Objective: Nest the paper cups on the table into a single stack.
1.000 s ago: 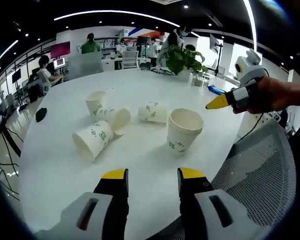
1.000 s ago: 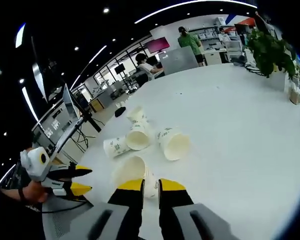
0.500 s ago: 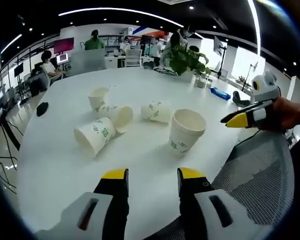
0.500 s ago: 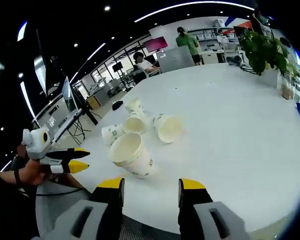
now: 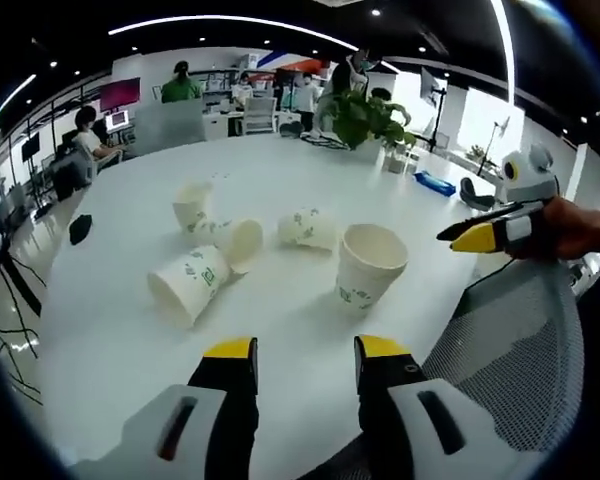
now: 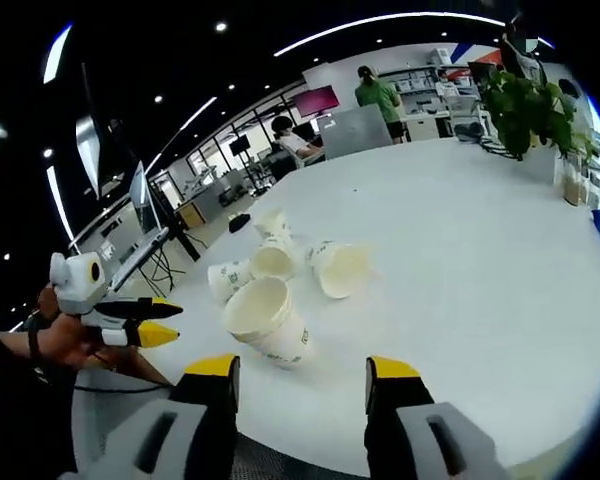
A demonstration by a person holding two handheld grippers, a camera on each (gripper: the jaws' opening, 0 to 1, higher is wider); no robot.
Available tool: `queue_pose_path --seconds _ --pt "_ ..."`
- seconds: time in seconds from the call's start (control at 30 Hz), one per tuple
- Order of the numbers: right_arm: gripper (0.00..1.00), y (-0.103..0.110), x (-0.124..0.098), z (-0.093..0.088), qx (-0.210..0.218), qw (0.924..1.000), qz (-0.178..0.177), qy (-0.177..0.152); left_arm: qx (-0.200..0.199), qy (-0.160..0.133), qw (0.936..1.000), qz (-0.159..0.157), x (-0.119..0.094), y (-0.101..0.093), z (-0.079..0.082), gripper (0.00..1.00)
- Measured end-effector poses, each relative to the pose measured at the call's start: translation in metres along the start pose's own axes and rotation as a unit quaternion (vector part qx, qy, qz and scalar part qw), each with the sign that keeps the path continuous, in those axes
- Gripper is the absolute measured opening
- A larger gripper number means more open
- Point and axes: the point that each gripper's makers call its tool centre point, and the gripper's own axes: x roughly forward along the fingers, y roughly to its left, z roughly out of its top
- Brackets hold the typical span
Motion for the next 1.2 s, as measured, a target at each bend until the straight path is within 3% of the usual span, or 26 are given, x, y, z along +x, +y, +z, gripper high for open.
queue_pose_path --seconds 0.37,0.57,0.67,1.07,1.2 --pt "0.49 0.0 0.001 0.004 -0.005 0.9999 -0.002 -0.016 0.02 -0.011 0.9996 -0.019 0.011 0.023 0.037 0.34" --pt "0.49 -0.008 -0.002 0.011 0.008 0.9991 -0.015 -0.039 0.045 -0.015 0.9981 -0.038 0.023 0.025 0.056 0.35" --pt "0.49 -0.007 -0.002 0.012 0.015 0.9988 -0.017 -0.043 0.042 -0.028 0.9979 -0.04 0.027 0.032 0.073 0.35" --pt "0.48 -0.007 -0.003 0.01 0.011 0.999 -0.022 -0.038 0.054 -0.056 0.997 -0.008 0.04 0.072 0.125 0.31" --pt "0.47 -0.004 -0.005 0.013 0.015 0.9986 -0.018 -0.048 0.126 -0.063 0.9897 0.024 0.047 0.096 0.155 0.27"
